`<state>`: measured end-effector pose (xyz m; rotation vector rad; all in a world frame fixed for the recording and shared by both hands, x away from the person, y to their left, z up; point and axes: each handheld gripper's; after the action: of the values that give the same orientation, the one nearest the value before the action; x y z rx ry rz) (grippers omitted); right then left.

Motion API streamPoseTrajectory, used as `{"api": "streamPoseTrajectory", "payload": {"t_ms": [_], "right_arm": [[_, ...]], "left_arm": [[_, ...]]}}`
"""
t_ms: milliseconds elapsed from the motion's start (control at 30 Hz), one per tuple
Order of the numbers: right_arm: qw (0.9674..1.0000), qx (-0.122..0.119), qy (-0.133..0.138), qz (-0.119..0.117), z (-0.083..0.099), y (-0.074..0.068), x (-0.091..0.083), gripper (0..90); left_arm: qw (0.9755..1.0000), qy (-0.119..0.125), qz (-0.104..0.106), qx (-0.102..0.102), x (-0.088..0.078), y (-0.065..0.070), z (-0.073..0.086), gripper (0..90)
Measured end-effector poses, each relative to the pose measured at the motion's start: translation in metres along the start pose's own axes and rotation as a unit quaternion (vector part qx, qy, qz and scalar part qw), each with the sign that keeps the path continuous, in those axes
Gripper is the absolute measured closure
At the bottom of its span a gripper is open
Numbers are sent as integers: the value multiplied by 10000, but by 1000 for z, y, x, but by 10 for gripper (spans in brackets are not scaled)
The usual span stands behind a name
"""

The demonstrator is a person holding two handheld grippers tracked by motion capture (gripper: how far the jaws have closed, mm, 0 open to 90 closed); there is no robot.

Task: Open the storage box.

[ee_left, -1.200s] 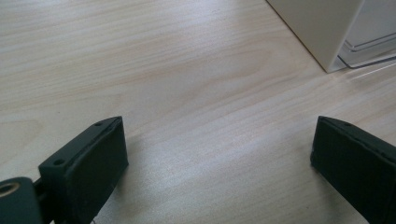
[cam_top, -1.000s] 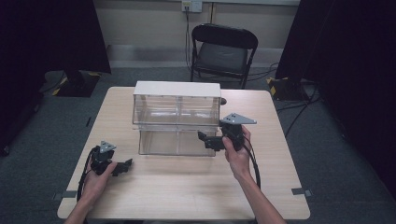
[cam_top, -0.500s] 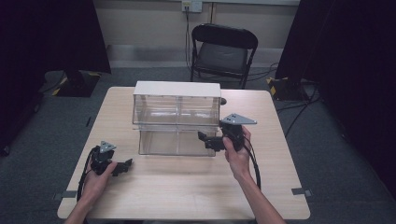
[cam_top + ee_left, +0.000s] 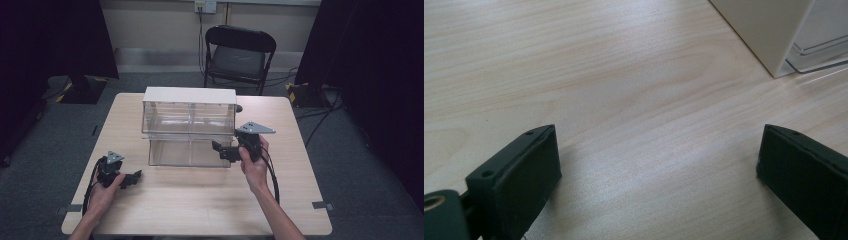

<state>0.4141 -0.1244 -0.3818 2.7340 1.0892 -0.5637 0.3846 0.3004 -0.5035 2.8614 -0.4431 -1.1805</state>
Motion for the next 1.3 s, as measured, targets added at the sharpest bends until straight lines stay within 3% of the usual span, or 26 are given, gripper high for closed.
{"api": "streamPoseTrajectory", "payload": {"t_ms": [1300], "right_arm": [[10000, 41, 25, -24, 1, 0, 0, 95]], "left_arm": [[10000, -5, 8, 2, 0, 0, 0, 33]]}}
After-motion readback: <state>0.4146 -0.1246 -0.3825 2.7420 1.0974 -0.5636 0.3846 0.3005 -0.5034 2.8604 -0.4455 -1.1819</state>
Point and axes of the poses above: each handheld gripper's, and its own axes: x roughly forward along the jaws, z roughly out of its underside, y roughly to its right, and after that the axes turned 9 degrees about -x, right-handed
